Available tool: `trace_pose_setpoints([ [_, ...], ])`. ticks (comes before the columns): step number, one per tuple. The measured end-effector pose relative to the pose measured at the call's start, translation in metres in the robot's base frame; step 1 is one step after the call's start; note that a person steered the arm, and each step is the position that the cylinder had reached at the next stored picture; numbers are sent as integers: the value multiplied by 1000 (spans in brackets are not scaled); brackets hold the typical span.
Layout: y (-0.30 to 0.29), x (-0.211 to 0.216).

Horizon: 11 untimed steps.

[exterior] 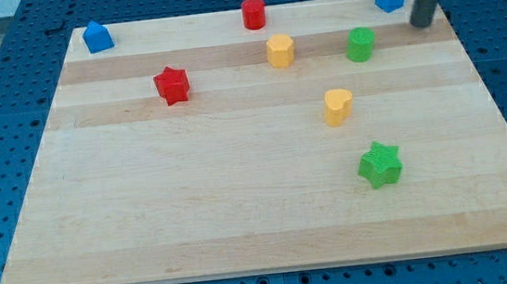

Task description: Move the green circle to the center

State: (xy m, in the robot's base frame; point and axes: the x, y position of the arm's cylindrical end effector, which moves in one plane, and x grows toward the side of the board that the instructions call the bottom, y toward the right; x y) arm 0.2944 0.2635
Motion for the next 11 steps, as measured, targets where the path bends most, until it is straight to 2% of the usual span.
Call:
trace_pose_setpoints([
  [1,35,41],
  [2,38,48],
  [3,33,46],
  [4,31,18],
  [5,10,-16],
  [6,-31,-11],
  [7,-85,16],
  [8,-135,27],
  [9,-165,27],
  [10,-169,19],
  [11,-207,22],
])
